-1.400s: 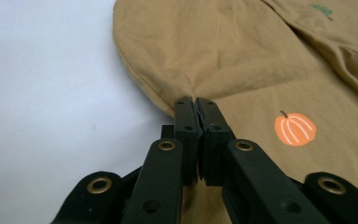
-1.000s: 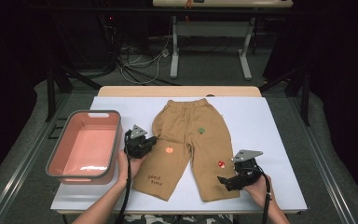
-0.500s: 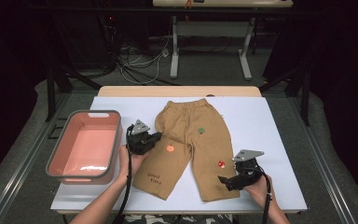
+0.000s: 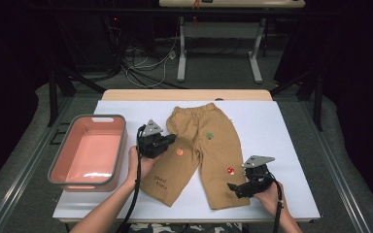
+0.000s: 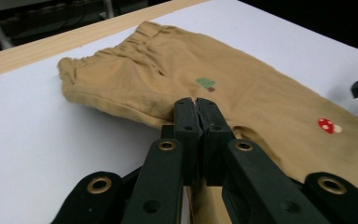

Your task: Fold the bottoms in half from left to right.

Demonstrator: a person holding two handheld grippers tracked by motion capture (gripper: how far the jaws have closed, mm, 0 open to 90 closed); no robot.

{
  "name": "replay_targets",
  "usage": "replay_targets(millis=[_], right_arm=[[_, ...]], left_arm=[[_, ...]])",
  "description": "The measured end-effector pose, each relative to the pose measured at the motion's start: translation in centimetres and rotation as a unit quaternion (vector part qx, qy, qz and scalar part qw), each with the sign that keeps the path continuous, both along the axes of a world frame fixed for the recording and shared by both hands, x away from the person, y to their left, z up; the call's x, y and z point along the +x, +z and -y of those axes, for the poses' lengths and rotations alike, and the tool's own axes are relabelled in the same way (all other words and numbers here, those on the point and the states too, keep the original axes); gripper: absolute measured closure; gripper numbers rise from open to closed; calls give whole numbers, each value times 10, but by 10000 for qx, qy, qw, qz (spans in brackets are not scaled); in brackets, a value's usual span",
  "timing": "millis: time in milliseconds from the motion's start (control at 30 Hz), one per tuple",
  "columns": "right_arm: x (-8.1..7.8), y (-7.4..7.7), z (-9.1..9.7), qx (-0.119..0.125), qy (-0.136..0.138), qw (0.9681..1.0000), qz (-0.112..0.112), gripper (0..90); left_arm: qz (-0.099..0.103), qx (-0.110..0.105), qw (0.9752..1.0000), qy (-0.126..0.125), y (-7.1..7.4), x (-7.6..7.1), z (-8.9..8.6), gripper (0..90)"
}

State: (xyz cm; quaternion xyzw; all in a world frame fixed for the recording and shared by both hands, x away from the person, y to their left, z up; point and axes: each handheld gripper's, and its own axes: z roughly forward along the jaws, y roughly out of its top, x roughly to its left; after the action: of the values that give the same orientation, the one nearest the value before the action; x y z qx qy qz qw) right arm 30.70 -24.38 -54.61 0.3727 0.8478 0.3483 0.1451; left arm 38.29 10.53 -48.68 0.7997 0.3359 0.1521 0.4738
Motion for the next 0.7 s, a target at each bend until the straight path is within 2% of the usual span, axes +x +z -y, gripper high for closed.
replay_targets(millis=[200, 267, 333, 533, 700], right_arm=[[0, 0, -1, 9, -3, 10000, -51, 9], [1, -2, -1, 39, -3, 10000, 7, 9], [0, -1, 0, -13, -12, 10000, -30, 9], [0, -1, 0, -18, 3, 10000, -22, 9], [0, 0, 1, 7, -32, 10000, -6, 9]], left_arm=[[24, 93, 9994, -331, 13, -4, 17, 876], [-45, 68, 9990, -442, 17, -5, 23, 877], [-67, 70, 9985, -542, 18, -5, 30, 878], [-184, 14, 9970, -745, 19, -6, 50, 878], [-161, 30, 9959, -893, 16, -4, 66, 878]])
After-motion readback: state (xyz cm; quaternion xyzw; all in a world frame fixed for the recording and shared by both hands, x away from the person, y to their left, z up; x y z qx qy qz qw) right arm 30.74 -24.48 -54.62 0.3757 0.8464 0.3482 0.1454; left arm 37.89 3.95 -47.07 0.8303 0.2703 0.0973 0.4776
